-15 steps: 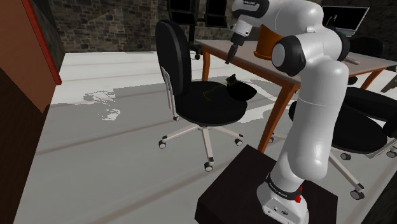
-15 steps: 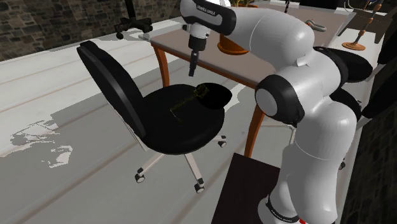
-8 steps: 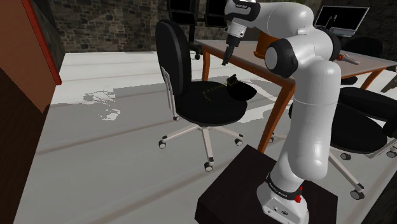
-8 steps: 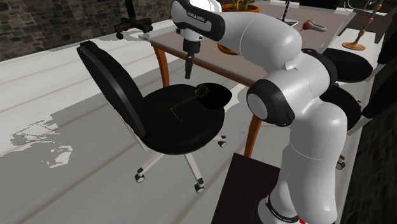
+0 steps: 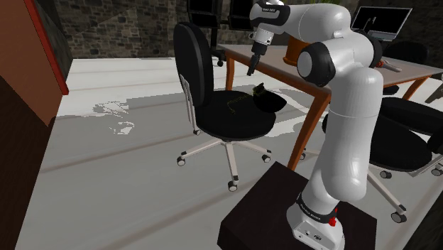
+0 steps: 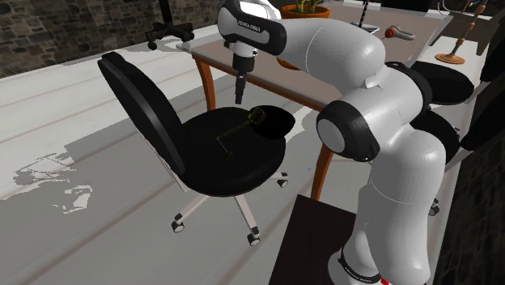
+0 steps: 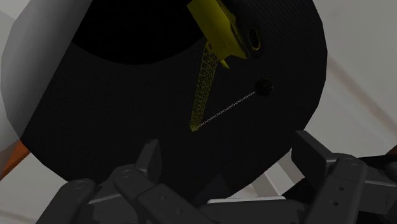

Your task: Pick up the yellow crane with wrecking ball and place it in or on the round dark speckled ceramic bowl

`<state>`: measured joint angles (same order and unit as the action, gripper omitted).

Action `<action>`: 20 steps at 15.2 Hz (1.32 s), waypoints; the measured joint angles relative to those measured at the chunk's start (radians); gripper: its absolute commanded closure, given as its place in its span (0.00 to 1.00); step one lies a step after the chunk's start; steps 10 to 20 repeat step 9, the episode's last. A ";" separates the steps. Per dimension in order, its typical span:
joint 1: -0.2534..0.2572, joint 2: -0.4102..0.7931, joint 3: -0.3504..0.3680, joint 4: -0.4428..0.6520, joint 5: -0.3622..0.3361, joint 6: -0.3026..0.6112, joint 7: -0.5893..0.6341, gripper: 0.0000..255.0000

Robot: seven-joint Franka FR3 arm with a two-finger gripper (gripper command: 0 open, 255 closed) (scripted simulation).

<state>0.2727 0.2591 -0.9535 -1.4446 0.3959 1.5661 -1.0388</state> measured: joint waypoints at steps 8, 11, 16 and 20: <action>0.000 0.000 0.000 0.000 0.000 0.000 0.000 1.00; 0.000 0.000 0.000 0.000 0.000 0.000 0.000 1.00; 0.000 0.000 0.000 0.000 0.000 0.000 0.000 1.00; 0.000 0.000 0.000 0.000 0.000 0.000 0.000 1.00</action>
